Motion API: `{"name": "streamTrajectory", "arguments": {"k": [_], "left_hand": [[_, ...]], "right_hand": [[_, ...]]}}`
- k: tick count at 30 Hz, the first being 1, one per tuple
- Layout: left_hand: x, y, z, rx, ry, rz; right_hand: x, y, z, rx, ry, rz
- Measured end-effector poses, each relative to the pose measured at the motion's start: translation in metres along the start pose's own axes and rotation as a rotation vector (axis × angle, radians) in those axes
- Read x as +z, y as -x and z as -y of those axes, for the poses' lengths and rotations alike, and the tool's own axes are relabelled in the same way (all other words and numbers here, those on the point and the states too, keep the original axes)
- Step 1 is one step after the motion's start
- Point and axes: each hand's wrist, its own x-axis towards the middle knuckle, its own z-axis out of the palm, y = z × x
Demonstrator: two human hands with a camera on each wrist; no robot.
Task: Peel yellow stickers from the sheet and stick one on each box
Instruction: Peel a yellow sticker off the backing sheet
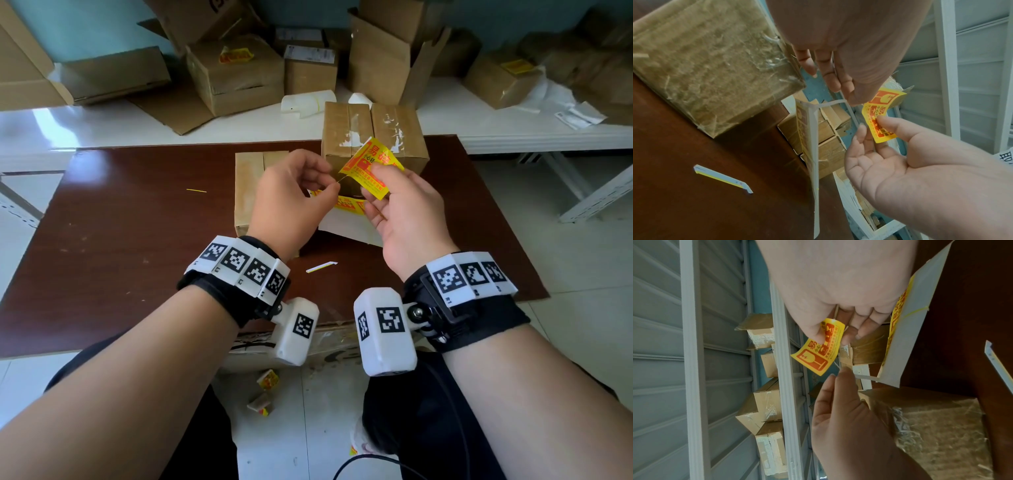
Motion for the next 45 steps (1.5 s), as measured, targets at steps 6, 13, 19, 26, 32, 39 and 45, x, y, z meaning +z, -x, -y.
{"name": "streamTrajectory", "arguments": {"k": [6, 13, 19, 26, 32, 39, 45], "left_hand": [[0.004, 0.002, 0.006, 0.033, -0.06, 0.048], [0.007, 0.003, 0.01, 0.046, -0.071, 0.066], [0.009, 0.004, 0.011, 0.055, -0.068, 0.065], [0.011, 0.005, 0.01, 0.082, -0.078, 0.084], [0.013, 0.006, 0.009, 0.079, -0.105, 0.097], [0.011, 0.007, 0.009, 0.084, -0.15, 0.108], [0.01, 0.005, 0.009, 0.111, -0.142, 0.091]], "right_hand": [[0.002, 0.001, 0.001, 0.024, -0.033, -0.013], [0.003, -0.003, -0.004, 0.023, -0.041, -0.032], [0.005, -0.006, -0.008, -0.084, 0.015, 0.014], [0.001, -0.009, -0.01, -0.062, -0.08, -0.038], [0.002, -0.013, -0.009, -0.053, -0.171, -0.057], [-0.002, -0.015, 0.0, -0.079, -0.304, -0.072], [-0.003, -0.016, -0.004, -0.038, -0.282, -0.031]]}}
